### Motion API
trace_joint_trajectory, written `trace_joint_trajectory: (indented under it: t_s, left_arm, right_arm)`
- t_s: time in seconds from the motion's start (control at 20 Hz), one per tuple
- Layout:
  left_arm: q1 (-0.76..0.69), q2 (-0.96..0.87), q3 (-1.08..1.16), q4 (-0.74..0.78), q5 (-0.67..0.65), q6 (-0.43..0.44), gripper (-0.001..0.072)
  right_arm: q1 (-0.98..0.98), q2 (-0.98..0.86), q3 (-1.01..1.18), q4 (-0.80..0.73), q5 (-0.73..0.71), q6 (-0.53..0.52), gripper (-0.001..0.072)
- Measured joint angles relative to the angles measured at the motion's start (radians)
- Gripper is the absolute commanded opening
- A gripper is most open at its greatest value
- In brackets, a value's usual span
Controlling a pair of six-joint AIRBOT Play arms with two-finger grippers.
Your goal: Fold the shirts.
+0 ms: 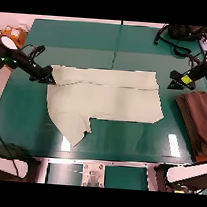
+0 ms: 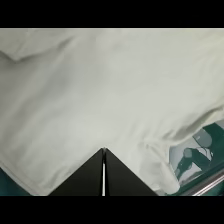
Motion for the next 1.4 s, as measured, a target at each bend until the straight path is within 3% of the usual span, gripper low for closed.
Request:
trace_joint_trajectory:
  t_s: [0.25,0.3,0.4,0.45,0.5,0.55,0.95,1.2,1.25,1.3,1.4]
  left_arm:
    - [0.000,0.268,-0.288,0.099,0.038,-0.048,0.0026]
    - [0.000,0.343,-0.372,0.119,0.067,-0.071,0.0026]
    - [0.000,0.480,-0.524,0.138,0.137,-0.115,0.0028]
    - [0.000,0.545,-0.600,0.146,0.182,-0.140,0.0062]
    - [-0.005,0.599,-0.671,0.150,0.220,-0.162,0.0298]
    - [-0.014,0.637,-0.729,0.153,0.250,-0.181,0.0425]
    - [-0.200,0.731,-1.033,0.130,0.475,-0.345,0.0417]
    - [-0.240,0.738,-1.104,0.054,0.625,-0.382,0.0415]
    - [-0.243,0.737,-1.111,0.037,0.656,-0.383,0.0338]
    - [-0.245,0.735,-1.118,0.025,0.692,-0.382,0.0047]
    - [-0.247,0.731,-1.128,0.008,0.731,-0.368,0.0026]
  right_arm:
    - [-0.023,0.299,-0.388,-0.027,-0.044,0.017,0.0015]
    - [-0.027,0.360,-0.474,-0.028,-0.063,0.027,0.0045]
    - [-0.032,0.467,-0.642,-0.023,-0.109,0.045,0.0307]
    - [-0.034,0.503,-0.707,-0.011,-0.134,0.051,0.0335]
    - [-0.034,0.528,-0.769,0.008,-0.164,0.056,0.0334]
    - [-0.035,0.544,-0.819,0.029,-0.197,0.059,0.0333]
    - [-0.037,0.541,-1.021,0.210,-0.425,0.067,0.0334]
    - [-0.037,0.503,-1.036,0.273,-0.489,0.070,0.0335]
    - [-0.034,0.492,-1.037,0.288,-0.505,0.071,0.0335]
    - [-0.030,0.482,-1.038,0.305,-0.518,0.071,0.0335]
    - [-0.014,0.468,-1.040,0.336,-0.554,0.071,0.0331]
